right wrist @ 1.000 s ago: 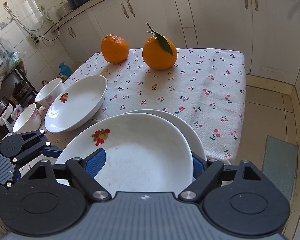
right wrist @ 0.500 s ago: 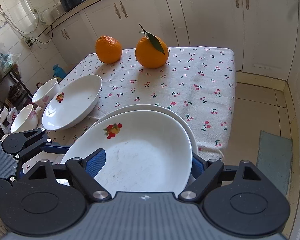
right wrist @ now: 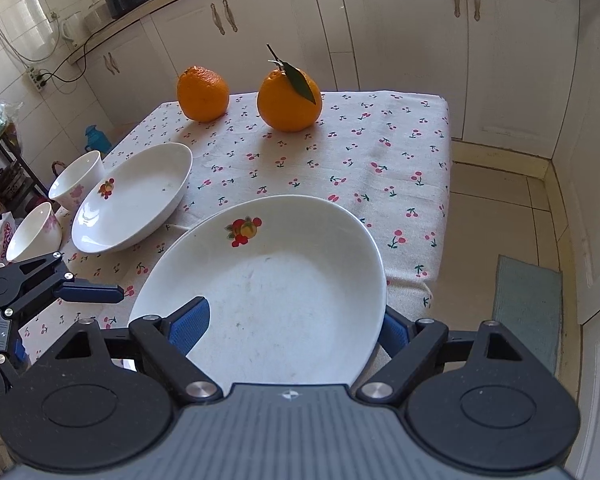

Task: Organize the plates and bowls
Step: 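Open the right tool to release the plate on the stack, then move the right tool to the rim of the fruit-decal white plate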

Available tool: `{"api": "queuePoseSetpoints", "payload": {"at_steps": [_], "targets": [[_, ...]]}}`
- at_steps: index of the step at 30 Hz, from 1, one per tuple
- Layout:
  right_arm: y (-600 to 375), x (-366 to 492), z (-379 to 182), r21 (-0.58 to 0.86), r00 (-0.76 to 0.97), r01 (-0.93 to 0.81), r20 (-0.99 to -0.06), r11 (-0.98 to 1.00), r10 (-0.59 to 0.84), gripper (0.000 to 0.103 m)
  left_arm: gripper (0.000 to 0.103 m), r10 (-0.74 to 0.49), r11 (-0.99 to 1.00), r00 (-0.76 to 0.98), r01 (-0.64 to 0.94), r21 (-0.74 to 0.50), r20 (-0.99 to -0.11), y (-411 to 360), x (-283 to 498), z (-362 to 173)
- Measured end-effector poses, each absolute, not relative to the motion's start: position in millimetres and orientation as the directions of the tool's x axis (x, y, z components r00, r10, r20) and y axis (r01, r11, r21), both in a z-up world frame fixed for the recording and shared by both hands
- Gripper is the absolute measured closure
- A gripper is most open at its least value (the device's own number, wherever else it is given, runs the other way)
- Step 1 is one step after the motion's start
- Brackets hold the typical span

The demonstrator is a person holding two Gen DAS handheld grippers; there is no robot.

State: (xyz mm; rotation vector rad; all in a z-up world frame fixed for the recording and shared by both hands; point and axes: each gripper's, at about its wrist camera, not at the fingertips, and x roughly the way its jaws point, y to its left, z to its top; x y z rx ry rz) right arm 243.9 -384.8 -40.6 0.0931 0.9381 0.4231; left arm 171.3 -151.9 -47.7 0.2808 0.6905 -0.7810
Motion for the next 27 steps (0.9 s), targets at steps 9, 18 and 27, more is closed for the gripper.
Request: {"api": "queuePoseSetpoints", "payload": {"at_steps": [9, 18, 27], "targets": [[-373, 233, -40, 0.186, 0.527, -0.287, -0.789, 0.940, 0.317, 0.008, 0.007, -0.552, 0.708, 0.537, 0.706, -0.018, -0.638, -136, 156, -41], [-359, 208, -36, 0.119, 0.545, -0.291, -0.795, 0.949, 0.266, 0.001, 0.007, -0.537, 0.745, 0.580, 0.667, -0.022, -0.613, -116, 147, -37], [-300, 162, -21, 0.005, 0.635, -0.348, -0.734, 0.937, 0.240, 0.000, 0.003, -0.350, 0.882, 0.722, 0.469, 0.050, -0.598, -90, 144, -41]]}}
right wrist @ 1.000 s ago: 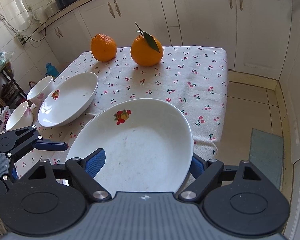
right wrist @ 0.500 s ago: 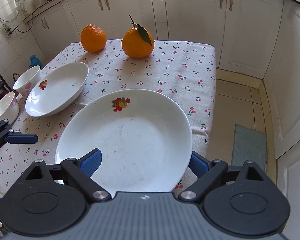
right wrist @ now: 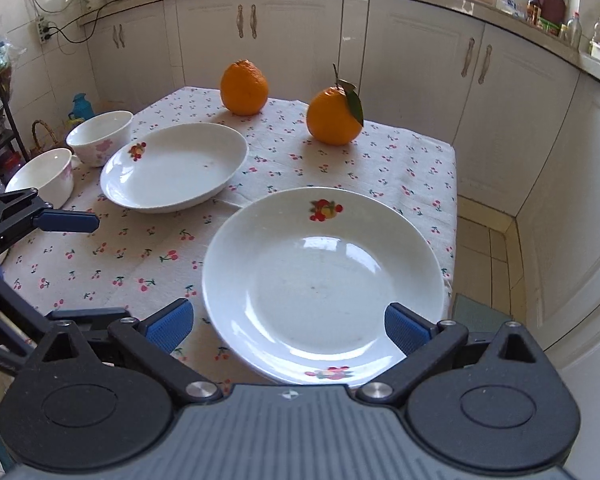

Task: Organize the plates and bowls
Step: 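Move the right tool to the rim of the fruit-decal white plate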

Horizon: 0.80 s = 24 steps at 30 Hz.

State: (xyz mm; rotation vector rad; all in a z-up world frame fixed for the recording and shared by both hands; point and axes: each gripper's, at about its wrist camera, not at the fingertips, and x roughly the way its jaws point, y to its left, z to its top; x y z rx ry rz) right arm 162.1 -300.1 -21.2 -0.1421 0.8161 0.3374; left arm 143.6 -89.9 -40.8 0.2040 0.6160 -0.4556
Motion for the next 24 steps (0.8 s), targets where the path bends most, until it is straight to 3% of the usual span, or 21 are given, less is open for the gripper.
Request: {"api": "queuePoseSetpoints", "payload": {"at_steps": [8, 14, 24], "targets": [[-265, 141, -26, 0.051, 0.637, -0.378, -0.710, 0.924, 0.300, 0.000, 0.003, -0.179, 0.959, 0.742, 0.280, 0.055, -0.646, -60, 161, -61], [-257, 147, -25, 0.047, 0.615, -0.402, -0.726, 0.914, 0.308, 0.000, 0.003, -0.148, 0.973, 0.717, 0.230, 0.031, -0.681, -55, 179, -76], [-252, 174, -26, 0.032, 0.577, -0.451, -0.752, 0.892, 0.318, 0.000, 0.000, -0.144, 0.980, 0.741, 0.200, 0.012, -0.656, -59, 196, -81]]}}
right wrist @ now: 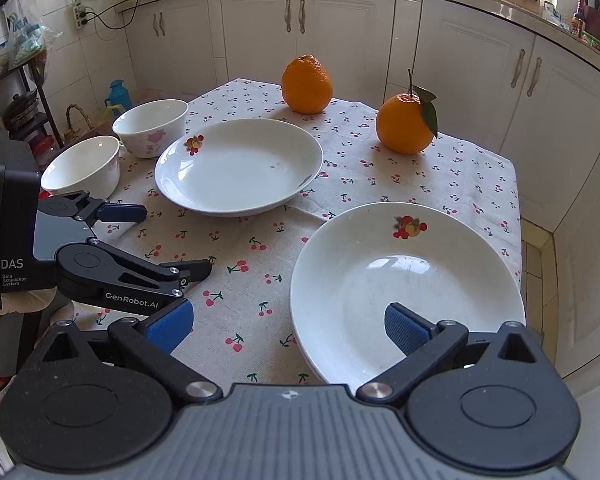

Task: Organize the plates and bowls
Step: 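Move the right tool to the rim of the fruit-decal white plate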

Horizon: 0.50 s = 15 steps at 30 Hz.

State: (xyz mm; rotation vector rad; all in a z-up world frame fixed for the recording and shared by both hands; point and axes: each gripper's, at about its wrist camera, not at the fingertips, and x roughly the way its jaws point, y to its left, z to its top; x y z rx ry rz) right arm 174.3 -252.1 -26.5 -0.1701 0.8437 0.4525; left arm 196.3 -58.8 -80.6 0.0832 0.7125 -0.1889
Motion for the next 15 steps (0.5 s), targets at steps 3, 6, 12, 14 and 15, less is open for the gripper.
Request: {"api": "queuePoseSetpoints", "payload": {"at_steps": [3, 6, 12, 14, 15], "targets": [[-248, 186, -27, 0.012, 0.570, -0.467, -0.760, 0.884, 0.311, 0.000, 0.000, -0.141, 0.980, 0.743, 0.197, 0.013, -0.654, -61, 204, -80], [-246, 200, -27, 0.016, 0.554, -0.490, -0.766, 0.871, 0.326, 0.000, 0.000, -0.130, 0.983, 0.742, 0.185, 0.014, -0.658, -63, 213, -81], [-241, 231, -19, 0.035, 0.526, -0.540, -0.766, 0.841, 0.370, 0.000, 0.000, -0.119, 0.985, 0.743, 0.173, 0.017, -0.659, -64, 220, -81], [-238, 242, -17, 0.032, 0.521, -0.558, -0.765, 0.829, 0.380, 0.000, 0.000, -0.120, 0.984, 0.744, 0.175, 0.018, -0.657, -63, 220, -80], [-236, 247, -15, 0.029, 0.518, -0.568, -0.764, 0.823, 0.384, 0.000, 0.000, -0.120, 0.984, 0.745, 0.175, 0.019, -0.656, -63, 221, -80]]}}
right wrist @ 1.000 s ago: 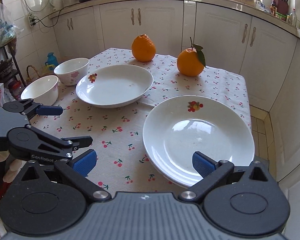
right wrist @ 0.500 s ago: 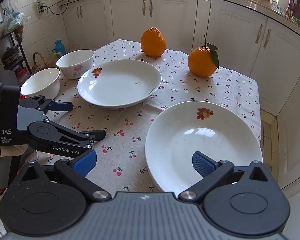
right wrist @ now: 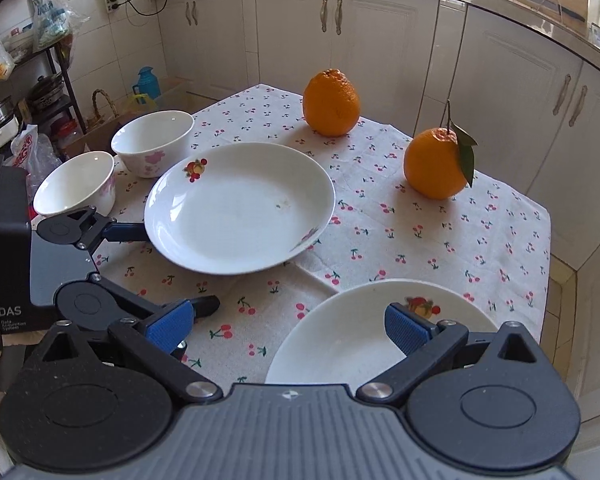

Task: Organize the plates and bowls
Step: 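Move the right tool to the rim of the fruit-decal white plate, then close the right tool on the plate rim and lift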

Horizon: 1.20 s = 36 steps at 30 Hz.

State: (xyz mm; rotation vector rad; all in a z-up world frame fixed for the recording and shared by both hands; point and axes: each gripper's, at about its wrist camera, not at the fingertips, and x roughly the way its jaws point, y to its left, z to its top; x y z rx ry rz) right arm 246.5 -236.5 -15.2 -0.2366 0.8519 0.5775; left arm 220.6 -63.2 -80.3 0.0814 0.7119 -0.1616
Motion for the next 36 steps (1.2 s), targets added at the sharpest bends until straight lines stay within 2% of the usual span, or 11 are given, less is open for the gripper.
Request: {"api": "queuePoseSetpoints", "payload": {"at_steps": [8, 21, 26, 31, 36], "targets": [[-214, 292, -10, 0.027, 0.472, -0.652, -0.768, 0.758, 0.433, 0.000, 0.002, -0.135, 0.982, 0.750, 0.191, 0.016, -0.647, -61, 224, -78], [-182, 376, -24, 0.115, 0.359, -0.731, -0.774, 0.672, 0.522, 0.001, 0.008, -0.149, 0.981, 0.753, 0.194, -0.001, -0.641, -56, 226, -76], [-168, 407, -38, 0.148, 0.301, -0.761, -0.782, 0.632, 0.546, 0.011, 0.014, -0.148, 0.982, 0.751, 0.188, -0.006, -0.643, -54, 228, -76], [-160, 433, -53, 0.199, 0.250, -0.761, -0.788, 0.617, 0.563, 0.025, 0.017, -0.152, 0.981, 0.751, 0.192, -0.007, -0.643, -55, 228, -77], [-158, 446, -63, 0.246, 0.208, -0.760, -0.785, 0.602, 0.584, 0.033, 0.017, -0.153, 0.981, 0.750, 0.196, -0.006, -0.643, -55, 228, -76]]}}
